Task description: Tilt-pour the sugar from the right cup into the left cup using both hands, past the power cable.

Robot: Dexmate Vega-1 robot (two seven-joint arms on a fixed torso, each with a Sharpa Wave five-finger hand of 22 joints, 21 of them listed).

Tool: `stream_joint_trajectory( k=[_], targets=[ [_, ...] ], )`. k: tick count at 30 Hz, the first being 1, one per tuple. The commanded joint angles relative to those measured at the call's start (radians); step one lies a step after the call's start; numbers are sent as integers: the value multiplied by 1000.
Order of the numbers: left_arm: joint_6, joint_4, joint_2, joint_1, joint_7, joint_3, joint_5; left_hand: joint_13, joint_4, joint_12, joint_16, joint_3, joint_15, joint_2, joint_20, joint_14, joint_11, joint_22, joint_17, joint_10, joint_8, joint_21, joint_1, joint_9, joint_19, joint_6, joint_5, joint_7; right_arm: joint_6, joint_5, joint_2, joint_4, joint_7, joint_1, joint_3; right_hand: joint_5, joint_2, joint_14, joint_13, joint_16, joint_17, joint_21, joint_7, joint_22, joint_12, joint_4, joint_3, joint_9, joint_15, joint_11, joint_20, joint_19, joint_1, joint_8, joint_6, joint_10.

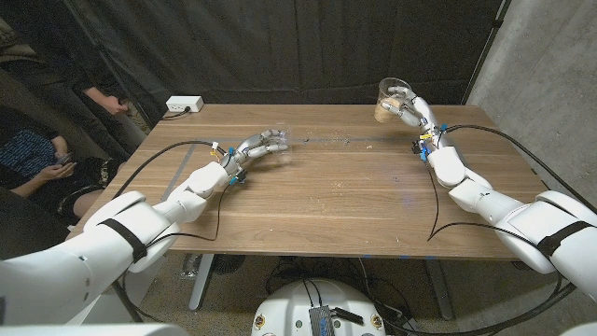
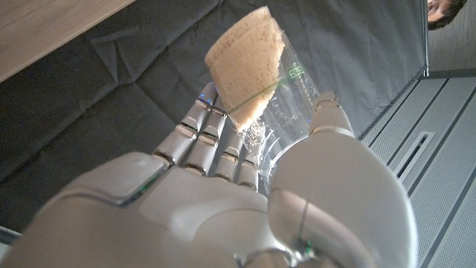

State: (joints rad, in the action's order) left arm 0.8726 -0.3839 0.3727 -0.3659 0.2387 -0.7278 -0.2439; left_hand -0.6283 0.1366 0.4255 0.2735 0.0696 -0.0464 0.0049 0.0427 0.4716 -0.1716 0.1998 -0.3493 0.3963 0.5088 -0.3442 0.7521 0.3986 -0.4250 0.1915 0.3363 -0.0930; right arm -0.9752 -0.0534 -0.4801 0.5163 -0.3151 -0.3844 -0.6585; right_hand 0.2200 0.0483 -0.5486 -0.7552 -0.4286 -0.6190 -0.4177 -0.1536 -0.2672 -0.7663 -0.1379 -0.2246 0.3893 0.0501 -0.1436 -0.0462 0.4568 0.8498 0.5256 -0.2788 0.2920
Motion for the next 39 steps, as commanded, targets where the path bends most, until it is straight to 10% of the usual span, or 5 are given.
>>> stream_joint_trajectory(
  k=[1,15,39],
  targets=[
    [92,-109,49,-26,-29,20,33,-2,-8,8,-3,0,-135,4,19,14,-1,3,-4,10,8,-6,7,0,-13,11,-3,2,80,-95,-41,182,122,-77,75,-2,11,-13,1,3,-2,-5,4,-2,-1,0,1,-1,183,7,-130,4,5,9,-3,11],
    [-160,-519,178,-177,-49,116,-13,-3,-13,12,-8,-3,-137,9,31,22,2,2,-7,12,10,-7,8,-3,-18,18,-12,6,274,-149,-117,485,189,-207,161,-4,15,-28,6,2,-5,-12,5,-2,-2,2,2,-2,184,5,-127,14,3,12,-12,26],
    [-228,-615,159,-223,-62,191,-68,-3,-20,26,-14,-12,-140,12,29,52,1,2,-13,35,23,-11,12,-10,-30,45,-30,7,374,-166,-118,603,208,-250,223,-7,17,-50,18,5,-11,-17,1,-1,-4,2,4,-5,184,2,-125,15,2,18,-30,58]
  ],
)
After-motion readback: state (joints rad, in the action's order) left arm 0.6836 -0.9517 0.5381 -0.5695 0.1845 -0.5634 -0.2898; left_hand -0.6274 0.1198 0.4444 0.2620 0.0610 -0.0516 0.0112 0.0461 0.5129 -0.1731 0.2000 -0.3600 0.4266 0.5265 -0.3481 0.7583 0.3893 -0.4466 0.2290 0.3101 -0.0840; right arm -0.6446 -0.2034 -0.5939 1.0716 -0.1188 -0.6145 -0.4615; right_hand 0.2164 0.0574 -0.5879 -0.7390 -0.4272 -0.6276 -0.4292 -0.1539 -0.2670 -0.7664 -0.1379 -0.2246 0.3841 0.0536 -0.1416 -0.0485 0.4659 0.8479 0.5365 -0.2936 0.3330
